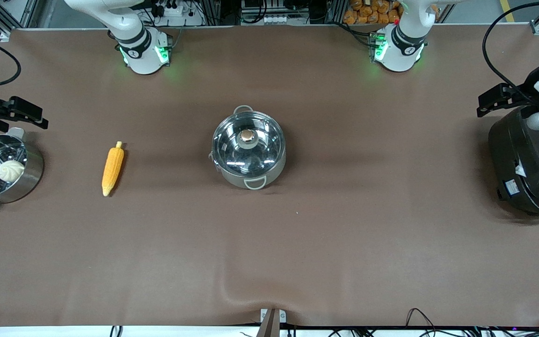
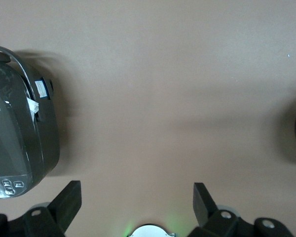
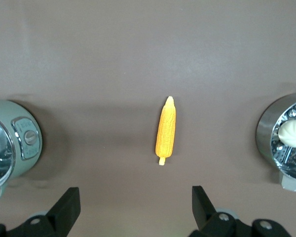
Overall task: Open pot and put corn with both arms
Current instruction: 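Move the left gripper toward the glass lid on the steel pot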
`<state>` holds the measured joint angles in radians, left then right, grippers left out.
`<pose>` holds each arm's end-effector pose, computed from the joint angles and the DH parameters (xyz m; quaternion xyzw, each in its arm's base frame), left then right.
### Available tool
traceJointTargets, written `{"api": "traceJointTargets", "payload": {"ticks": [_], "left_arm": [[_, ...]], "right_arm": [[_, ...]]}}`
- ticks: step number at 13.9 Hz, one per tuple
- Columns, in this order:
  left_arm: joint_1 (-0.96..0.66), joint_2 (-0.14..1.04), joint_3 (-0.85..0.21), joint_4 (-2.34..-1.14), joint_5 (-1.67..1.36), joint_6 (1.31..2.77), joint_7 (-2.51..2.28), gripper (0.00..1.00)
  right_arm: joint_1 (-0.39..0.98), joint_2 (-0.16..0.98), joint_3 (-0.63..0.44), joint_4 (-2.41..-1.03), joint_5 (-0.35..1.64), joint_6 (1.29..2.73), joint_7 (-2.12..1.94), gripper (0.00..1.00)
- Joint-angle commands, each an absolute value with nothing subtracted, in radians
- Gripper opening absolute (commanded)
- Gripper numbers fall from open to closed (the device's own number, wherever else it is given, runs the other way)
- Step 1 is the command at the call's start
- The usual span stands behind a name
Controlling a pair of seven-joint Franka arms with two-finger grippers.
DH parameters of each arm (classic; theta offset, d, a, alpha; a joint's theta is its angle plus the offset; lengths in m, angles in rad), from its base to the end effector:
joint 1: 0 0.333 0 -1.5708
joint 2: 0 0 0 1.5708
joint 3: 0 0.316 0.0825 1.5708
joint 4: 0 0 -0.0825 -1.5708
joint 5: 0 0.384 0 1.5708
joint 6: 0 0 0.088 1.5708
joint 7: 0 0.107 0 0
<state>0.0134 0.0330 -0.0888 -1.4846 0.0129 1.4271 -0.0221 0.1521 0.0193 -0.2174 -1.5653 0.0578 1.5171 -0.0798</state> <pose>0.5485 -0.0390 0.6345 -0.9986 0.0260 0.0449 0.0072 0.5535 -0.0285 0.6123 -0.9990 -0.0078 0.0315 0.0292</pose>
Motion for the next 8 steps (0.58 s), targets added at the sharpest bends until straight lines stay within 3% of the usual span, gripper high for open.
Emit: {"api": "traceJointTargets", "payload": {"ticks": [1,8], "left_arm": [[0.015,0.032,-0.087,-1.466,0.011,1.402,-0.003,1.00],[-0.015,0.087,-0.101,-1.468,-0.015,1.450,-0.043,1.00]], "right_arm": [[0.137,-0.015,-0.195,-1.600,0.048,1.526,0.018,1.00],[0.143,-0.011,-0.189,-1.605,0.048,1.519,0.018,1.00]]}}
